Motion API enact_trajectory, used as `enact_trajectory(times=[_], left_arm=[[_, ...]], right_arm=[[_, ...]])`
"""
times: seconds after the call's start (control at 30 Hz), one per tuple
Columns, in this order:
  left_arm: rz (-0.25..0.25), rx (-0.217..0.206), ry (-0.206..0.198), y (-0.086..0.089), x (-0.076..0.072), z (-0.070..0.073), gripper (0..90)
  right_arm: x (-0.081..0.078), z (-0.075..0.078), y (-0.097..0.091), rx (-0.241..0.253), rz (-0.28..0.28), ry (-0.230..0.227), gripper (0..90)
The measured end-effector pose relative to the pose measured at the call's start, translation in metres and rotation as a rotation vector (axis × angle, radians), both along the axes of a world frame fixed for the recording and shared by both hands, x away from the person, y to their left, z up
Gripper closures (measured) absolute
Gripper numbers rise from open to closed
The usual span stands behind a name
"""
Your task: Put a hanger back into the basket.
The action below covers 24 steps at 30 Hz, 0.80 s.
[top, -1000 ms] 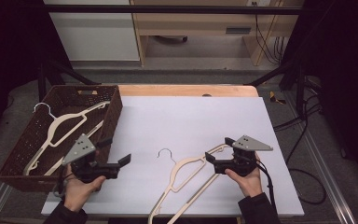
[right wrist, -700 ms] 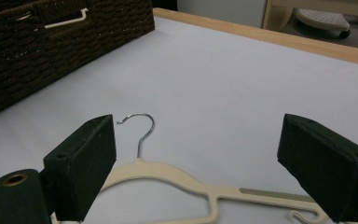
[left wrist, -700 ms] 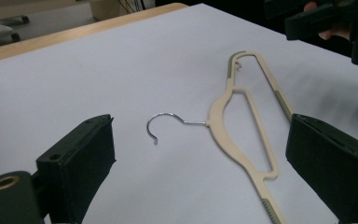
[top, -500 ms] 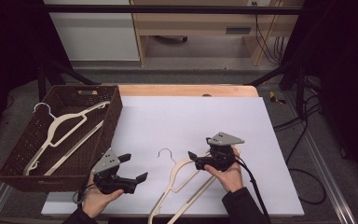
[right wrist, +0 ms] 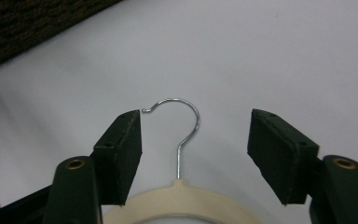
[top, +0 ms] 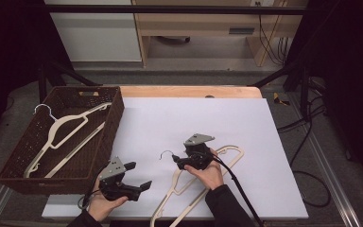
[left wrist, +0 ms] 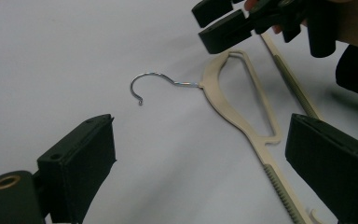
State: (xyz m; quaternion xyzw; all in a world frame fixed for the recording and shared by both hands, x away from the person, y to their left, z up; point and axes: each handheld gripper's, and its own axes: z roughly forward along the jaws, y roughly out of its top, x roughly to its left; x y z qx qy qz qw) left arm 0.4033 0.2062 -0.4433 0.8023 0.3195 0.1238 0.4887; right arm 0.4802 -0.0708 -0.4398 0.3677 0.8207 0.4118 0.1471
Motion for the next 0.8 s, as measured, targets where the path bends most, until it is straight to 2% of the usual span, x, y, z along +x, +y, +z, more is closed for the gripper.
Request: enact_trajectory(times=[0.13,0.27,0.3,0.37,0.4,0.47,0.5,0.6,0.7,0.8], left_arm=[[-0.001,-0.007,-0.003,0.000,-0.001,0.000,8.2],[0.002,-0.011,-0.004,0.001,-0.002,0.001,8.2],[0.001,-0.010,-0.003,0.001,-0.002,0.001,8.3],[0.002,-0.008,0.000,0.001,-0.002,0.001,8.3],[0.002,-0.007,0.002,0.001,-0.002,0.000,8.3],[0.001,-0.007,0.002,0.000,-0.003,0.000,8.4],[0.000,-0.007,0.003,0.000,-0.003,0.000,8.4],[0.002,-0.011,0.002,0.000,-0.002,0.000,8.5],[0.006,-0.013,0.003,0.000,-0.002,0.000,8.6],[0.006,-0.014,0.003,0.000,-0.003,0.000,8.7]], right_arm=[[0.006,-0.011,0.013,-0.045,0.016,0.034,47.2],[0.007,-0.021,0.023,-0.115,0.010,0.046,57.8],[0.007,-0.023,0.024,-0.133,0.026,0.041,60.9],[0.007,-0.025,0.026,-0.144,0.013,0.073,65.3],[0.008,-0.027,0.026,-0.151,0.025,0.076,67.9],[0.008,-0.028,0.028,-0.142,0.004,0.094,70.1],[0.010,-0.030,0.027,-0.152,0.021,0.093,71.9],[0.010,-0.032,0.029,-0.166,0.017,0.100,75.8],[0.008,-0.032,0.030,-0.183,0.026,0.088,80.3],[0.006,-0.031,0.034,-0.190,-0.001,0.098,83.6]])
